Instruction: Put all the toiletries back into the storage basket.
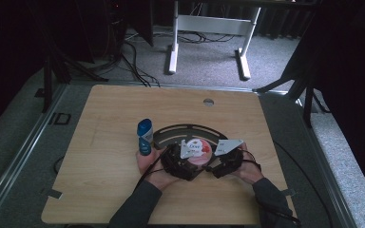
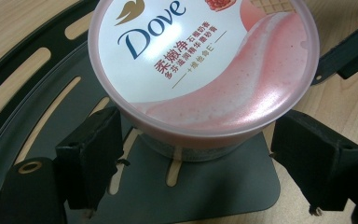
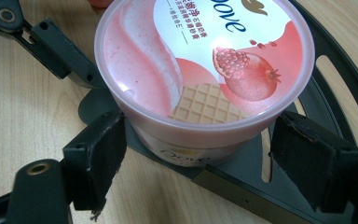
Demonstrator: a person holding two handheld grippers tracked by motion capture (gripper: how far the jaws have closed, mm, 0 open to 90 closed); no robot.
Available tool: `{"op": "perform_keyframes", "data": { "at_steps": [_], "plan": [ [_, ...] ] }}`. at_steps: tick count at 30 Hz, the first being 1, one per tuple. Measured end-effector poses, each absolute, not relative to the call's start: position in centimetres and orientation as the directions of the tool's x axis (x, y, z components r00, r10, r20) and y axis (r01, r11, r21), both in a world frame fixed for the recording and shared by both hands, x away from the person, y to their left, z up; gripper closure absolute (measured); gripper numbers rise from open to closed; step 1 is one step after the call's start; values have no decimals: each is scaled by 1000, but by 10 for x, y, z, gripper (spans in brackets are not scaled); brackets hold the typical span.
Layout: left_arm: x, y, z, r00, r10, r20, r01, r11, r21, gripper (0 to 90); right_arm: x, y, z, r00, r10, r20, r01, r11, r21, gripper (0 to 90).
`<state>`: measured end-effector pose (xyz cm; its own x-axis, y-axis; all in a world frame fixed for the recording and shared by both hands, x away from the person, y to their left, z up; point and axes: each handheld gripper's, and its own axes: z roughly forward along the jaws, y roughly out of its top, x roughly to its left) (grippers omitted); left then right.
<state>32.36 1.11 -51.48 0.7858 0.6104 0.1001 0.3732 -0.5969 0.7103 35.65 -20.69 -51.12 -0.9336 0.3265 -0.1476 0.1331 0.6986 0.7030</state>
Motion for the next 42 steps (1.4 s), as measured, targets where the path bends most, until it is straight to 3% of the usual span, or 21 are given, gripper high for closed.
{"op": "perform_keyframes", "data": {
  "at_steps": [42],
  "plan": [
    [350, -9, -515, 777, 624, 85, 401, -595, 697, 174, 378, -224, -516, -916, 386, -111, 195, 670, 716, 191]
  ]
}}
